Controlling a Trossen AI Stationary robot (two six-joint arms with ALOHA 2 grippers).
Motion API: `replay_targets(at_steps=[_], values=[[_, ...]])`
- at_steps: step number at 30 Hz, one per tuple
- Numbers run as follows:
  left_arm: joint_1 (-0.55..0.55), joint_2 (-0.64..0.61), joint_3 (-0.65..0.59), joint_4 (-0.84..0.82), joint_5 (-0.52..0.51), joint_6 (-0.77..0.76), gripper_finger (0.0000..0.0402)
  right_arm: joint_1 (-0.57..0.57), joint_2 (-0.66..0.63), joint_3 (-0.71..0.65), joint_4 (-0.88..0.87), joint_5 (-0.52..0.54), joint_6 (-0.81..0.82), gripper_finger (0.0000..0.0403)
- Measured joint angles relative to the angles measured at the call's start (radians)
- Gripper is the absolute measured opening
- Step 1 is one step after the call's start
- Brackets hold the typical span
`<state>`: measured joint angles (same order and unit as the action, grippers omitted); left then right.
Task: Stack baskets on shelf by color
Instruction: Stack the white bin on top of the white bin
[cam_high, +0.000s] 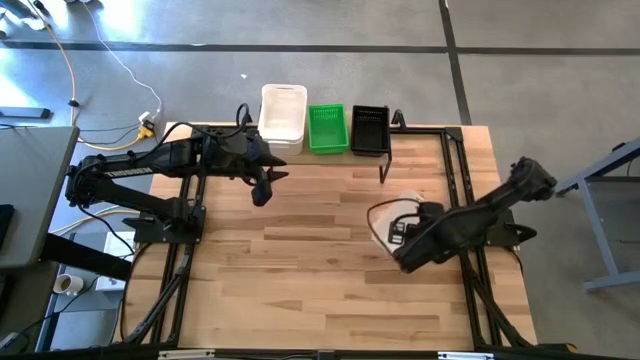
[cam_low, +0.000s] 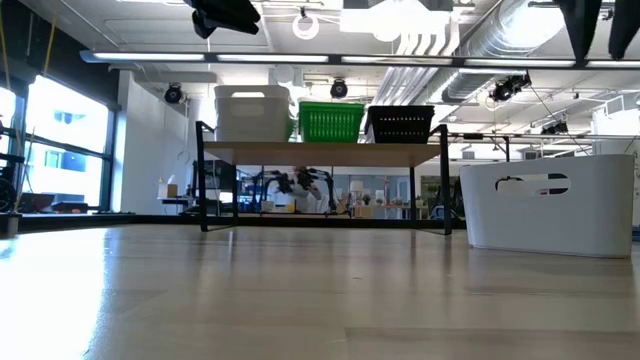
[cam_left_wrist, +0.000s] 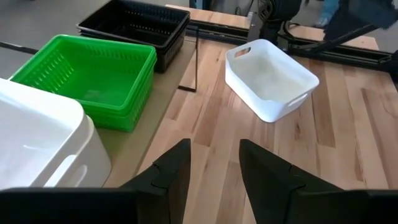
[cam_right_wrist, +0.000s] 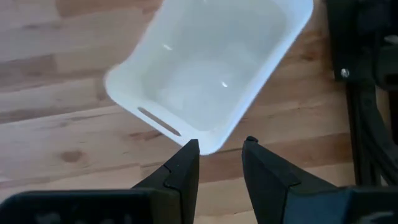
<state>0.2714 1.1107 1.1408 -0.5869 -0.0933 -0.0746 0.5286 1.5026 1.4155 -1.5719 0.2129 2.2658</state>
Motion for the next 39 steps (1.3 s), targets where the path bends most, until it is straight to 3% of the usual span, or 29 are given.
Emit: replay_targets(at_steps=[21, 32, 39], values=[[0.000, 0.000, 0.000, 0.000, 0.006, 0.000, 0.0127, -0.040, 0.351, 0.000, 0.001, -0.122, 0.031, 0.0107], [0.000, 0.000, 0.000, 0.000, 0.006, 0.048, 0.0127, -0.053, 0.384, -0.060, 0.013, -0.192, 0.049, 0.0107], [0.000, 0.000, 0.000, 0.000, 0.004, 0.053, 0.0127, -0.087, 0.384, -0.112, 0.084, -0.175, 0.044, 0.0107]])
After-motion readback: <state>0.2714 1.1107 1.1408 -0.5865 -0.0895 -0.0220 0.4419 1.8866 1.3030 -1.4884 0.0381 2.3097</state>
